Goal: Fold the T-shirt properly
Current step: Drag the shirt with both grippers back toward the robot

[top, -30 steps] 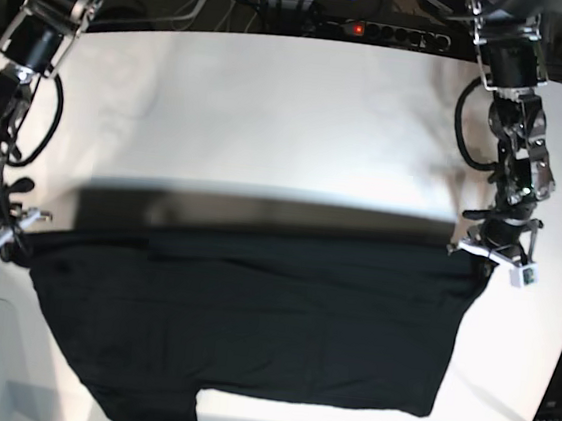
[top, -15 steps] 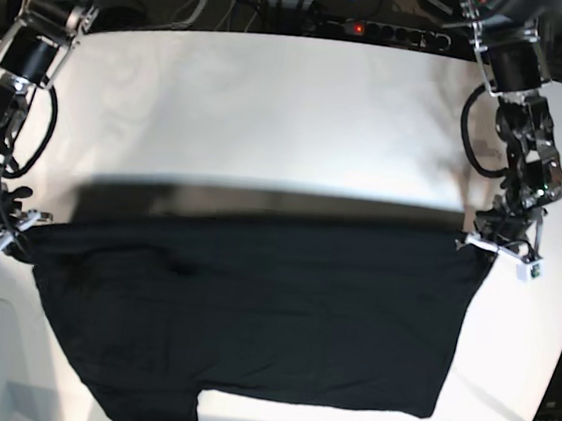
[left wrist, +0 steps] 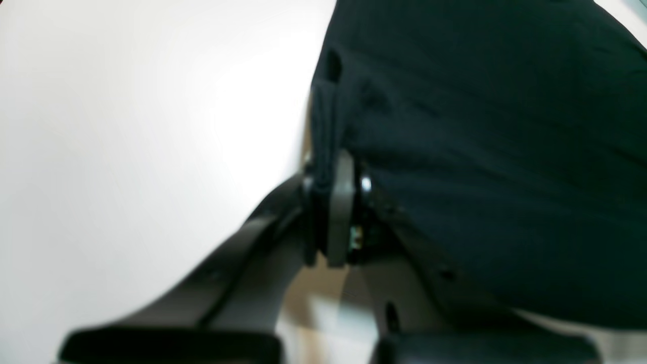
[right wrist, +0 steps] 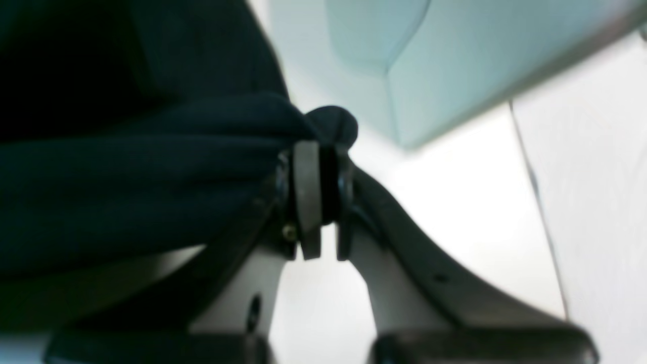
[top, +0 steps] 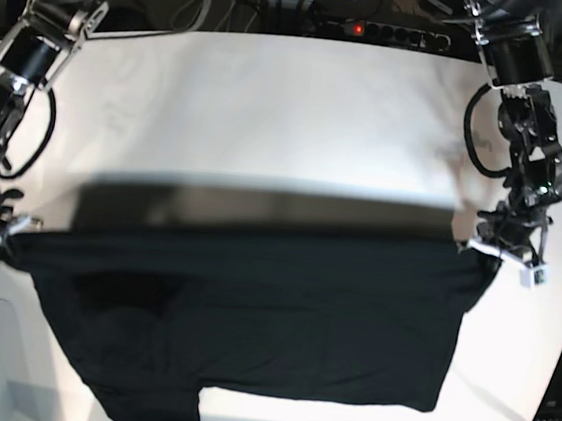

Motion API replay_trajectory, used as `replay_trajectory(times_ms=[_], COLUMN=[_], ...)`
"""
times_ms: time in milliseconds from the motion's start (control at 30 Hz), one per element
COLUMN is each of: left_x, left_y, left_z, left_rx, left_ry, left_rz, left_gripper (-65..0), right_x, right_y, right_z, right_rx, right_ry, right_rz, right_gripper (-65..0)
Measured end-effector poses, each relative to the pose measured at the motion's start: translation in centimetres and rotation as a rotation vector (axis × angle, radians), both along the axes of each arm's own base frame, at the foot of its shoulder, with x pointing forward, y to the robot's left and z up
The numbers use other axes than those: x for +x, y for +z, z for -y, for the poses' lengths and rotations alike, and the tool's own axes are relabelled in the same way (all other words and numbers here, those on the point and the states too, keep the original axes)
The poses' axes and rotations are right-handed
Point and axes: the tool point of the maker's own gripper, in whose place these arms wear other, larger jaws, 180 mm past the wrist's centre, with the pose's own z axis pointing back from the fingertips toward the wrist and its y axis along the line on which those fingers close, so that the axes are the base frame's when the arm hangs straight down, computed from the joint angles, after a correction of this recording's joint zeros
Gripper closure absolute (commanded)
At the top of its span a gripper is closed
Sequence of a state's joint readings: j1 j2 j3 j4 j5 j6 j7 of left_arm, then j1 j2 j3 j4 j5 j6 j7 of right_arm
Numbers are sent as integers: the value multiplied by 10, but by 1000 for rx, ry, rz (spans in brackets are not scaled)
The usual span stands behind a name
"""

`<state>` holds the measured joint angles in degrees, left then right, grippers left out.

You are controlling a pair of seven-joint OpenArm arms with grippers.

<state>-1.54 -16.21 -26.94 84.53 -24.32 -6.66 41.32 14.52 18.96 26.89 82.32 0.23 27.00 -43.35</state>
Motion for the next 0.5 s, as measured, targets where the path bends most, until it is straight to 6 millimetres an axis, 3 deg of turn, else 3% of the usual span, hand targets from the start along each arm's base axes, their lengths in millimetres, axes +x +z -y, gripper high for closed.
replay_trajectory(times_ms=[67, 133, 200, 300, 367, 500], left_x=[-8, -12, -8, -3, -8, -38], left_y=[-11, -15, -10, 4, 7, -4], left_z=[2, 3, 3, 2, 4, 12], left_rx=[-12, -17, -11, 6, 20, 36], left_ry=[-1, -3, -3, -10, -19, -41], left_rz=[-35, -54, -35, 4, 12, -35], left_gripper=[-2, -2, -1, -1, -1, -1], right_x=[-10, -5, 3, -1, -12, -48], right_y=[-14, -7, 5, 13, 4, -16], right_z=[1, 0, 1, 5, 9, 16], right_rx=[11, 13, 5, -18, -24, -40], right_ry=[-11, -8, -4, 1, -8, -34], right_rz=[-47, -18, 20, 32, 9, -52], right_gripper=[0, 0, 0, 0, 0, 0])
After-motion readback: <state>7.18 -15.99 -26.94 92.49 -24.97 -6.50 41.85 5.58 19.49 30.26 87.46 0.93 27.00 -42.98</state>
